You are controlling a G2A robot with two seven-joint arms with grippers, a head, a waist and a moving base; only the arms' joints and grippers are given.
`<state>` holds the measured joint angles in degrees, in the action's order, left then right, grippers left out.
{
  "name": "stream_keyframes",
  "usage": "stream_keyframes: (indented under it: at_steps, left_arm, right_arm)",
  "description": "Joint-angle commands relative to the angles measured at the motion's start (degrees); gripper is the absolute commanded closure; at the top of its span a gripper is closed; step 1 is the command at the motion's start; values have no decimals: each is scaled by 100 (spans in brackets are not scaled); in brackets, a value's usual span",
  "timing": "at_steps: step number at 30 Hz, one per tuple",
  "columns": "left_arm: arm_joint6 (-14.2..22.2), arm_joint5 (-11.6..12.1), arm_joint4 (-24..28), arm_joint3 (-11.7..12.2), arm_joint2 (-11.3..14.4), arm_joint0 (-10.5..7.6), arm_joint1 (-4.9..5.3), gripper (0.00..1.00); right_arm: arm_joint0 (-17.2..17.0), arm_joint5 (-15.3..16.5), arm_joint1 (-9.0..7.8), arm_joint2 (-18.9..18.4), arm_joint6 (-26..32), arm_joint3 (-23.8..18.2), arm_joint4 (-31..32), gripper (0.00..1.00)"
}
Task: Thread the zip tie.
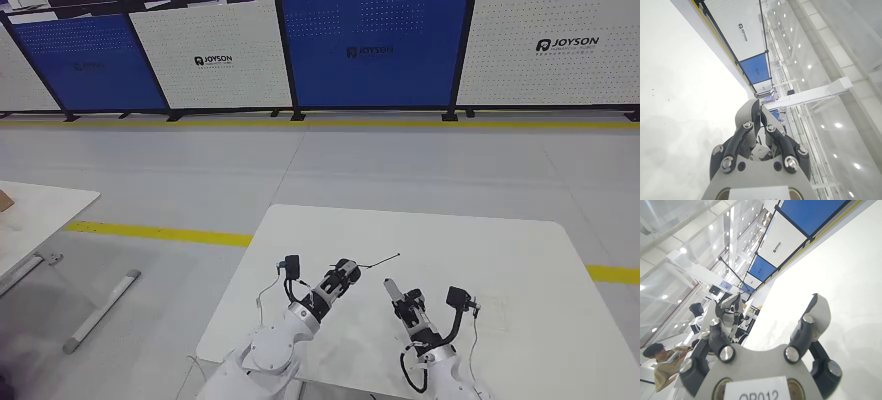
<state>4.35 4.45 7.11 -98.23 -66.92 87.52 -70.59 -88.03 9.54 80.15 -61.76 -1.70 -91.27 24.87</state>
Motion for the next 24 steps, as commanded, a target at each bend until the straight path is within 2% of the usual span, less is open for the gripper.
stream_keyframes:
  at_steps: [1,5,9,12,14,24]
  left_arm:
    - [-1,1,-1,1,0,0,0,100]
    - [-23,-14,28,1,8,1,-4,100]
    - [4,-314,635,-106,-70,35,-23,100]
    - [8,-413,873,-214,-142,63,-25,100]
    - [156,-488,1029,-260,-157,75,-22,100]
    - [182,-497,1041,-261,-143,77,-23,100]
  right_arm:
    - [0,0,0,0,0,0,0,0]
    - [-2,-35,-2,-3,11,7,35,0]
    - [-58,-251,-41,-67,-23,-117,602,0]
    - [-35,-690,-79,-95,122,-125,1294,0]
    - [24,-907,-77,-3,196,-118,1631,0]
    - [49,-930,-71,21,186,-110,1652,0]
